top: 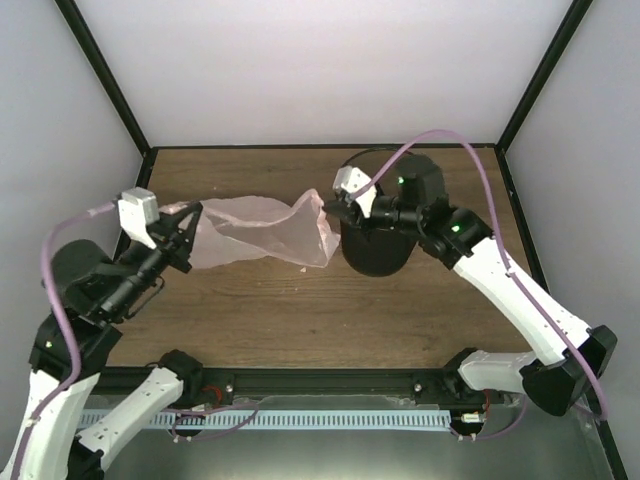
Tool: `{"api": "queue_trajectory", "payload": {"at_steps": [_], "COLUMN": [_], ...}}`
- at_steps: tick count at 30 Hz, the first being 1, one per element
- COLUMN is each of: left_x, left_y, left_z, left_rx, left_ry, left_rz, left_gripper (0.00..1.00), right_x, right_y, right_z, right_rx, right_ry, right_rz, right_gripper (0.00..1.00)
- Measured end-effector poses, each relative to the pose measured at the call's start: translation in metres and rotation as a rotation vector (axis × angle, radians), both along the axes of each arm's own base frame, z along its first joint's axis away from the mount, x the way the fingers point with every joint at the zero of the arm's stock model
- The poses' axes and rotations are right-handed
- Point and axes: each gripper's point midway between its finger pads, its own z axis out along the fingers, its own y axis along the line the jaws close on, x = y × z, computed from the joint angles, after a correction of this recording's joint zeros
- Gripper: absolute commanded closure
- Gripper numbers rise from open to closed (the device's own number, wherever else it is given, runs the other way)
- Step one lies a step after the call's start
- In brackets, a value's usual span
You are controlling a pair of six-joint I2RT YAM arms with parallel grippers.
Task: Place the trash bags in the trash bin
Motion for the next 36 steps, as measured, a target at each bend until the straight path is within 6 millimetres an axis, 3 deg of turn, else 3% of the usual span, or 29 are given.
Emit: {"api": "queue_trajectory", "payload": {"at_steps": [6, 10, 17, 21, 29, 36], "left_x": [-0.009, 0.0, 0.026, 0.029, 0.02, 0.044], "left_y": [0.004, -0.006, -0.036, -0.049, -0.067, -0.093], "left_z": [0.067, 0.102, 0.14, 0.162, 0.208, 0.217], "left_rx": [-0.059, -0.088, -0.121, -0.15, -0.275, -0.346], "left_ry": [-0.078, -0.102, -0.102, -0.129, -0.227, -0.23], "left_rz": [-0.003, -0.032, -0.122, -0.184, -0.327, -0.423], "left_gripper": [0.96, 0.96, 0.96, 0.96, 0.96, 0.96], "right_x": [0.013, 0.02, 0.029, 0.028, 0.03, 0.026], "right_y": [-0.017, -0.022, -0.025, -0.035, -0.065, -0.091], "right_z": [0.069, 0.118, 0.203, 0.244, 0.294, 0.332], "right_rx": [0.118, 0.195, 0.295, 0.336, 0.381, 0.42], "right_ry": [-0.089, -0.136, -0.269, -0.362, -0.513, -0.655], "right_rz": [-0.035, -0.044, -0.075, -0.123, -0.289, -0.408], "right_gripper": [0.99, 0.99, 0.99, 0.99, 0.99, 0.99]}}
